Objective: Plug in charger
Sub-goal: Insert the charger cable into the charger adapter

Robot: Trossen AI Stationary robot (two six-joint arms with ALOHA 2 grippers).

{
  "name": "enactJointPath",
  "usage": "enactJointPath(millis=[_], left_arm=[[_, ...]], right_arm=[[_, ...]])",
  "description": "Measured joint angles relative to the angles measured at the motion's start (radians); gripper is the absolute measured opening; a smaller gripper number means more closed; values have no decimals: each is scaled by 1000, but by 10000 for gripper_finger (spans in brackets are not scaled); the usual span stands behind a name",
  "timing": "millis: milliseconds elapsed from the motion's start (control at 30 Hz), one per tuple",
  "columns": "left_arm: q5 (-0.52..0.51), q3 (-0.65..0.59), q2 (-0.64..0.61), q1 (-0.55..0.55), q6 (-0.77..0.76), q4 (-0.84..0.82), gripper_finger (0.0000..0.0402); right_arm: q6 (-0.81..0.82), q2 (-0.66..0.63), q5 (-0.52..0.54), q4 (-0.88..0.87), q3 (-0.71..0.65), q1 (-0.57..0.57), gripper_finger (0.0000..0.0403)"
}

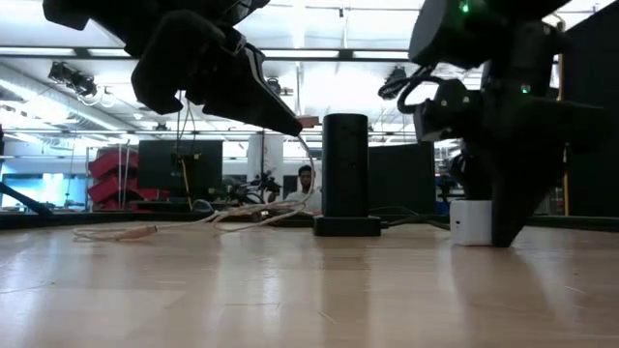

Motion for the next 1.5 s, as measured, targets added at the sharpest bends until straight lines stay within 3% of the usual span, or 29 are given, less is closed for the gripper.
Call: enactJointPath(millis=[333, 567, 1000, 1167, 1367, 1500], left_arm=[[-1, 0, 1, 0, -5, 0, 0], [-1, 0, 1, 0, -16, -5, 0], [-1, 0, 1, 0, -19, -3, 0], [-1, 0, 1, 0, -19, -1, 0], [-1, 0, 1, 0, -19, 15, 0], [-1, 0, 1, 0, -18, 21, 0]], right_arm=[[14, -12, 8, 236, -118, 24, 187], [48, -41, 52, 341, -186, 45, 189], [147, -236, 163, 427, -358, 111, 201], [171, -264, 183, 656, -487, 123, 200], [169, -191, 198, 1042, -628, 119, 207], [157, -123, 197, 1187, -651, 115, 210]])
